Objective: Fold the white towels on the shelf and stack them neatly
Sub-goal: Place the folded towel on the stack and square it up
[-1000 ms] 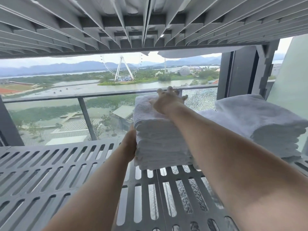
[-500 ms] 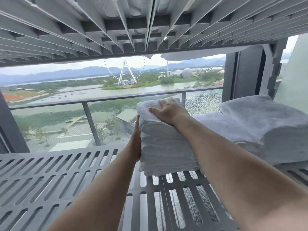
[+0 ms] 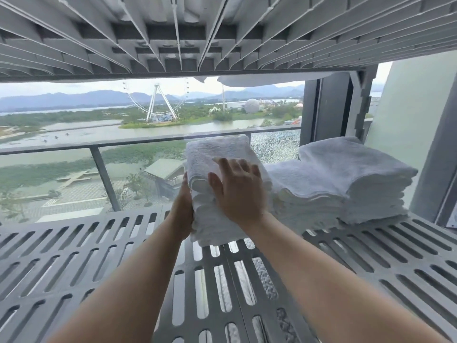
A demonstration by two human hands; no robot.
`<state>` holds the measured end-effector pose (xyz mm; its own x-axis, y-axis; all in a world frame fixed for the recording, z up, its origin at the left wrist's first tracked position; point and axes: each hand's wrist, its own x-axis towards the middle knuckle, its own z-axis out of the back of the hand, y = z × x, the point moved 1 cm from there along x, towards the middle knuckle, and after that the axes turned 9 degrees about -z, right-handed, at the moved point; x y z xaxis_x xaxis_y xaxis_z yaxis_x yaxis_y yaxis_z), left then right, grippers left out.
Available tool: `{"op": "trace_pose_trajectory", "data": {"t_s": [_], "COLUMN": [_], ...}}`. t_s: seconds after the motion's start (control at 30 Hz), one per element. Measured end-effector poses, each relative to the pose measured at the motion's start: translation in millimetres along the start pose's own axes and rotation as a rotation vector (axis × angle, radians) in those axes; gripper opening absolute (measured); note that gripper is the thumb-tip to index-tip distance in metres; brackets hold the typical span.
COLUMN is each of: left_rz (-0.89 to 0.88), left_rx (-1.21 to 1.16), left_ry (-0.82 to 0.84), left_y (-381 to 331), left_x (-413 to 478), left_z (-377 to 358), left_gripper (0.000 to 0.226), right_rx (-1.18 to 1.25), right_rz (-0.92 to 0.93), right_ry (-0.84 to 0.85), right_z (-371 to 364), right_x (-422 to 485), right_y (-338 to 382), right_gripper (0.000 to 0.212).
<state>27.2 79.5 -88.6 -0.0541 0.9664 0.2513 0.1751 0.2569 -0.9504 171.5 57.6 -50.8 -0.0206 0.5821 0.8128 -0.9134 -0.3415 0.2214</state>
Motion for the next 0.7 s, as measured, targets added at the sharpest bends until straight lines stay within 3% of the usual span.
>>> {"op": "trace_pose_trajectory", "data": {"t_s": [0.17,0.37,0.7], "left_rz": [-0.005,0.129,0.055], "left_rx": [-0.180,-0.307,-0.222], "left_ry": [0.095,0.110,0.033], "left_y": [-4,1,6], "left_x": [1,6,10], "left_z": [1,-6,-2], "left_gripper": [0.067,0.080,0.051], "right_rx": [-0.029,-0.040,-0.078], "right_rz": [0.178,0.151,0.118], "right_ry": [-0.089,-0.110,-0.138], "right_z": [-15,-31,-30], "right_x": [-50,-52,-51], "right_y": [-20,-24,-16], "right_gripper": [0.063,0.071,0.059]}}
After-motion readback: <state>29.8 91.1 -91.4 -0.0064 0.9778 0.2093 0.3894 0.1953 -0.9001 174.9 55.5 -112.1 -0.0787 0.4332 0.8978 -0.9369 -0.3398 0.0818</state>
